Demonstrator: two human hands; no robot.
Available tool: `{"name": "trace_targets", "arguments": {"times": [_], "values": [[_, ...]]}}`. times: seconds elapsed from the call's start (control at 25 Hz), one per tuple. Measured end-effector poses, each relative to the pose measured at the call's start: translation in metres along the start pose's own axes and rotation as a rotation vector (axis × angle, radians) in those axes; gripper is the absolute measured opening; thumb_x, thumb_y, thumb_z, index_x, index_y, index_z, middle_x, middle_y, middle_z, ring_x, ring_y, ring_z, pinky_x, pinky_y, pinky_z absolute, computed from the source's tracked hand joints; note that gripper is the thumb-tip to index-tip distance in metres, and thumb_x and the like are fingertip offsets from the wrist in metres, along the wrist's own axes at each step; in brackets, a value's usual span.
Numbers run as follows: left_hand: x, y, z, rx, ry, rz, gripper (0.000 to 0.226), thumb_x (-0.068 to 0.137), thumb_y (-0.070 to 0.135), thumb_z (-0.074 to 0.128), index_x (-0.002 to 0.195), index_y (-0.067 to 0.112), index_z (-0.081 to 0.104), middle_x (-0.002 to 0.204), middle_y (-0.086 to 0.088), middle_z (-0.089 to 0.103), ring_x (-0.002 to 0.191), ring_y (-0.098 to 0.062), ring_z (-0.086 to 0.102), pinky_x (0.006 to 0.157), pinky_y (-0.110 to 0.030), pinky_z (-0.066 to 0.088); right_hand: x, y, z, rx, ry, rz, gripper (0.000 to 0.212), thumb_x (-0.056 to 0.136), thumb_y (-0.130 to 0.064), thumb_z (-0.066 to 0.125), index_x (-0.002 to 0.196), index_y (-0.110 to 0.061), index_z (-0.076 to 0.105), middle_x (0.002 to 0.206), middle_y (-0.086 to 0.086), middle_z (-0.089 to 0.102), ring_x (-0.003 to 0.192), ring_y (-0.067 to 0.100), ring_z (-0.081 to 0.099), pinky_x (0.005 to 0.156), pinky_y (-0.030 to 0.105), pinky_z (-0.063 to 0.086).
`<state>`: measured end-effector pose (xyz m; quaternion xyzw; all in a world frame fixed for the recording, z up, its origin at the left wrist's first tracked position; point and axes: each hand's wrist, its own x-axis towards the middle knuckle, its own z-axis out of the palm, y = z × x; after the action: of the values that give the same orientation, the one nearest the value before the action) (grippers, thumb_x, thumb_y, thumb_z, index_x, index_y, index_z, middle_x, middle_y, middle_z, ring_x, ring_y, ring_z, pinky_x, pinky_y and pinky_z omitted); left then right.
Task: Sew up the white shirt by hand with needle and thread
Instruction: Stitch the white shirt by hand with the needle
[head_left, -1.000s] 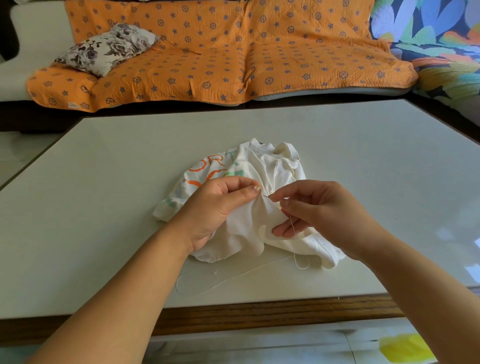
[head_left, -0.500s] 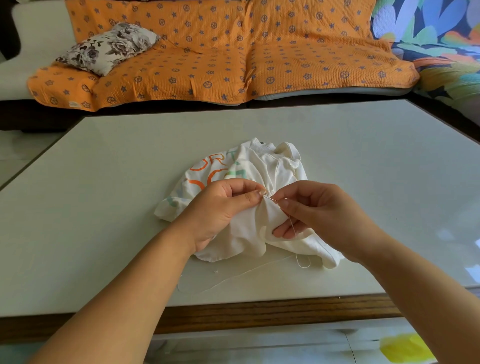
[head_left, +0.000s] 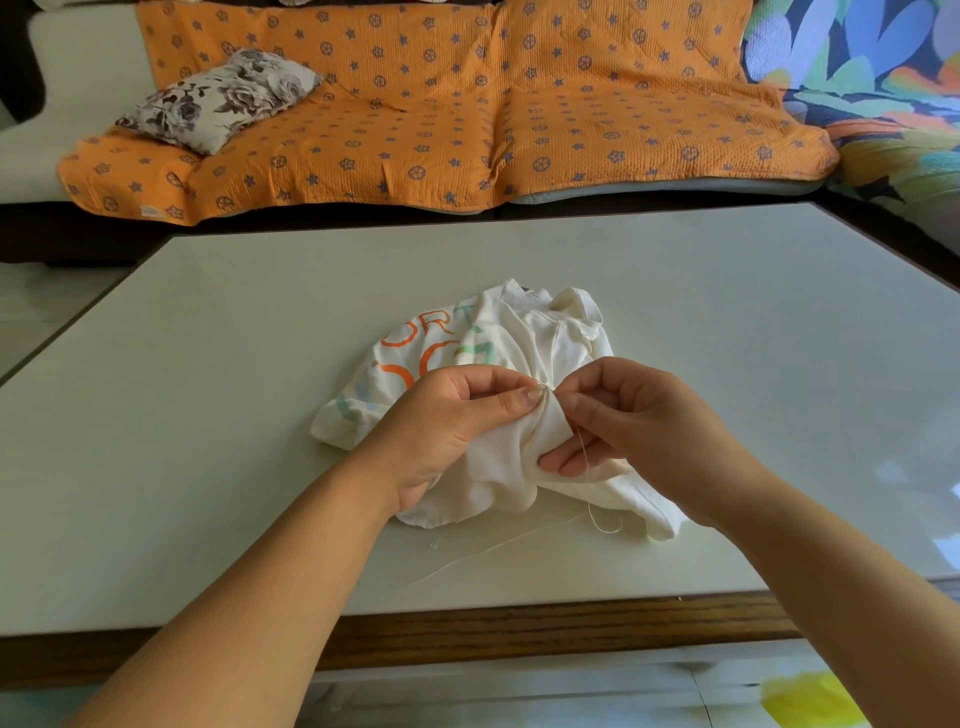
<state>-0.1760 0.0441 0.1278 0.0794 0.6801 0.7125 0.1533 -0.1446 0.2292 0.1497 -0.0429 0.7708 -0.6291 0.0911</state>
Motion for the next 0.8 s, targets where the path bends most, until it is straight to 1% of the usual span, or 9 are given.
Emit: {"name": "trace_targets", "arguments": {"times": [0.08,0.24,0.28,0.4,0.52,0.6,0.64,0.72,0.8], "values": [[-0.001,0.001,0.001,-0.015,-0.003,-0.024,0.018,0.068,0.029,0.074,0.082,0.019,0.076,0.085,0.003,0.074,0.087,-0.006,0.067,0.082,-0.022,0.05,0.0,0.0,0.0,-0.027,0.012,-0.015,0.01,0.098,-0.009,0.054,0.094,-0.01,0.063,0.077,0.012,0.075,0.072,0.028,0.074,0.08,0.042,0.059],[-0.001,-0.001,0.004,0.032,-0.002,-0.041,0.015,0.066,0.031,0.075,0.077,0.021,0.075,0.082,0.003,0.074,0.084,-0.007,0.069,0.079,-0.022,0.049,-0.001,0.006,0.008,-0.258,0.085,-0.121,0.021,0.098,-0.007,0.05,0.103,-0.022,0.064,0.077,0.003,0.075,0.067,0.009,0.073,0.071,0.016,0.053],[0.0,-0.002,0.005,0.032,0.0,-0.044,0.014,0.067,0.031,0.076,0.076,0.021,0.075,0.083,0.002,0.074,0.083,-0.008,0.069,0.08,-0.024,0.049,-0.001,0.006,0.01,-0.297,0.094,-0.157,0.025,0.099,-0.006,0.049,0.105,-0.023,0.066,0.077,0.003,0.074,0.067,0.005,0.072,0.07,0.013,0.052],[0.0,-0.003,0.003,0.02,0.002,-0.056,0.013,0.069,0.029,0.077,0.078,0.02,0.076,0.084,-0.002,0.074,0.084,-0.012,0.069,0.08,-0.027,0.048,-0.002,0.005,0.013,-0.328,0.079,-0.215,0.026,0.1,-0.008,0.048,0.1,-0.027,0.066,0.078,-0.003,0.072,0.07,0.001,0.071,0.069,0.011,0.051],[0.0,-0.002,0.004,0.029,0.004,-0.061,0.02,0.068,0.031,0.077,0.083,0.017,0.075,0.085,-0.002,0.075,0.083,-0.012,0.069,0.079,-0.026,0.048,0.001,0.006,0.014,-0.345,0.093,-0.215,0.014,0.097,-0.017,0.055,0.092,-0.027,0.063,0.076,-0.008,0.073,0.068,0.001,0.069,0.072,0.02,0.055],[0.0,0.0,0.006,0.055,0.033,-0.054,0.021,0.067,0.032,0.077,0.084,0.019,0.076,0.085,0.002,0.075,0.084,-0.008,0.069,0.081,-0.025,0.048,0.004,0.007,0.016,-0.352,0.2,-0.237,0.012,0.096,-0.021,0.058,0.088,-0.028,0.065,0.074,-0.011,0.071,0.07,0.003,0.068,0.073,0.029,0.056],[0.001,0.002,0.006,0.068,0.059,-0.051,0.018,0.069,0.031,0.078,0.084,0.02,0.076,0.085,0.004,0.076,0.085,-0.005,0.069,0.083,-0.023,0.048,0.007,0.006,0.016,-0.34,0.282,-0.247,0.012,0.094,-0.024,0.06,0.086,-0.03,0.066,0.074,-0.014,0.07,0.07,0.002,0.066,0.071,0.027,0.054],[0.002,0.003,0.004,0.081,0.113,-0.047,0.009,0.076,0.025,0.077,0.084,0.021,0.076,0.086,0.007,0.076,0.087,-0.002,0.069,0.086,-0.019,0.047,0.011,0.001,0.013,-0.254,0.435,-0.232,0.014,0.094,-0.027,0.061,0.081,-0.032,0.065,0.076,-0.019,0.069,0.067,-0.002,0.06,0.065,0.017,0.046],[0.001,0.004,0.002,0.099,0.133,-0.056,0.005,0.081,0.02,0.075,0.085,0.022,0.077,0.089,0.008,0.077,0.089,0.001,0.069,0.084,-0.013,0.046,0.016,-0.005,0.008,0.014,0.465,-0.167,0.016,0.098,-0.024,0.055,0.083,-0.024,0.061,0.084,-0.013,0.074,0.073,-0.001,0.061,0.069,0.017,0.045]]}}
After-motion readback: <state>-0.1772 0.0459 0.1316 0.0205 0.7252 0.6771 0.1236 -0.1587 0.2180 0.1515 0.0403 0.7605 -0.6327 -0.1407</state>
